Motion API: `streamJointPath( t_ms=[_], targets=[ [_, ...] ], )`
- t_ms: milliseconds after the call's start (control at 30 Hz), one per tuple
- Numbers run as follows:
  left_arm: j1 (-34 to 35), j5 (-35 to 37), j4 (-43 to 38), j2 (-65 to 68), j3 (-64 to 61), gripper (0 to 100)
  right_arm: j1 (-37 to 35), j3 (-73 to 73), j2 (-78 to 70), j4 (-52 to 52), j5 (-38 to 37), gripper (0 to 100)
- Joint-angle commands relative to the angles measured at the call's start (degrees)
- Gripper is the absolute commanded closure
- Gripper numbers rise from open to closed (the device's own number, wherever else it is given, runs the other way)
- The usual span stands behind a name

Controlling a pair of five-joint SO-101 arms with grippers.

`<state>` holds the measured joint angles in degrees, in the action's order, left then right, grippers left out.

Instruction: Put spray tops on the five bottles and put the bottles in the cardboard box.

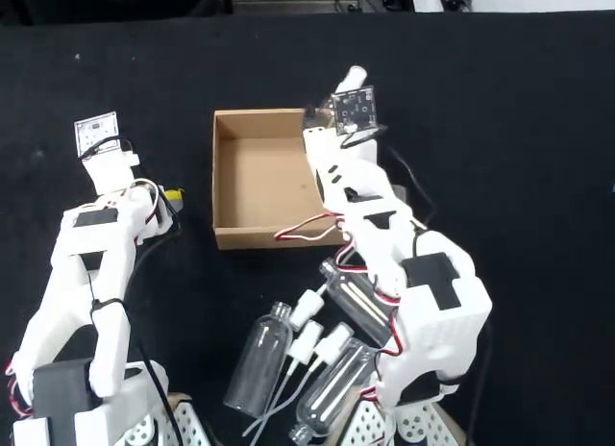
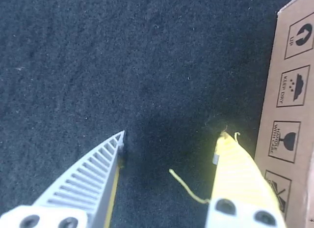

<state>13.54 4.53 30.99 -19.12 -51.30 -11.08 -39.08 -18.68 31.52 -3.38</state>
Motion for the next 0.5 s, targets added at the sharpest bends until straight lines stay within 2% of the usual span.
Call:
streamJointPath(
  t_ms=[0,233,467],
  targets=[
    [0.66,-0.18,-1.14,-1.93,1.27,73,-0.70,2.68,0.40,1.23,-0.62,73.0],
    [0.66,-0.18,-1.14,-1.93,1.27,73,-0.70,2.68,0.48,1.23,-0.62,89.9],
    [0.66,-0.18,-1.14,-1.93,1.36,73,-0.70,1.45,2.68,1.23,-0.62,90.3]
  ],
)
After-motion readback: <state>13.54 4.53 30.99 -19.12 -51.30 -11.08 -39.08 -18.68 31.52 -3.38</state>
